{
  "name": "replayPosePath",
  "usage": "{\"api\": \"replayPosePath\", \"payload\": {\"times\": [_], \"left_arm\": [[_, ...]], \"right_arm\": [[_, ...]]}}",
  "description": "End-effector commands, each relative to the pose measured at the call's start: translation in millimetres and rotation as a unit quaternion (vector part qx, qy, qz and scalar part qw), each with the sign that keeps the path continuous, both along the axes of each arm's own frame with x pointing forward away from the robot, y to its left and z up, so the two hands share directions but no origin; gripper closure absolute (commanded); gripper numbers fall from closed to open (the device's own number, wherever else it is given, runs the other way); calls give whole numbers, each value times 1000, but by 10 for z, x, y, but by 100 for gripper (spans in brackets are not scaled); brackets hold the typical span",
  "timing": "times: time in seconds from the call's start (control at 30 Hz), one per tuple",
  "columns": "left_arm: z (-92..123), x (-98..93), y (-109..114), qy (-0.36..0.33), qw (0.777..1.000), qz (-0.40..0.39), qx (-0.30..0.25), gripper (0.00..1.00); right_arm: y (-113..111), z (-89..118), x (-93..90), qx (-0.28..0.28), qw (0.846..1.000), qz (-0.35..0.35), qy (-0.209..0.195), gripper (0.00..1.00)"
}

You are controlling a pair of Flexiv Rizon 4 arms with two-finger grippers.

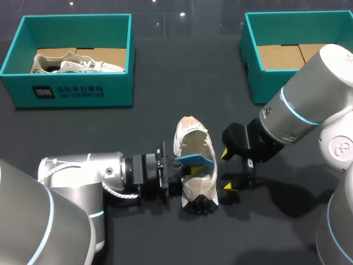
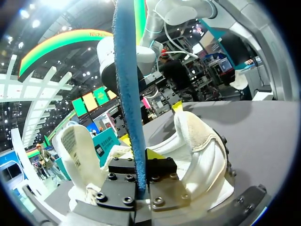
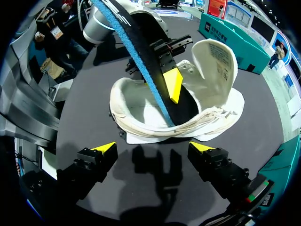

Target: Take the shoe out of the shoebox, open the shoe tongue, remove and reinsert the insole, then place the shoe into the shoebox

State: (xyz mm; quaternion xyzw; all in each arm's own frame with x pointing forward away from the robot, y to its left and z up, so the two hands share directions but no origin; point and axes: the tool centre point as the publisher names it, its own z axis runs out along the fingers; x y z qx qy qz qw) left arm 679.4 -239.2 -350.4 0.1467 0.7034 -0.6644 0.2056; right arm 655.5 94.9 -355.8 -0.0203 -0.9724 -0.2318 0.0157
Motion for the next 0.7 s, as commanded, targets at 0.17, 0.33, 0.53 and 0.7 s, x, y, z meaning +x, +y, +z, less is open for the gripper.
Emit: {"api": "replayPosePath", "payload": {"times": [0.17,0.33,0.53,0.7], "left_arm": [[-1,-12,-21,2,1000,-3,-1,100],[44,-69,-27,4,1000,-5,-4,100],[105,-106,-27,-1,1000,-5,-8,78],[146,-121,-22,-4,1000,-6,-12,75]], "right_arm": [[6,-9,-12,-1,1000,-1,-1,0],[6,-9,-12,-1,1000,-1,-1,0],[6,-9,-12,-1,1000,-1,-1,0],[6,-9,-12,-1,1000,-1,-1,0]]}}
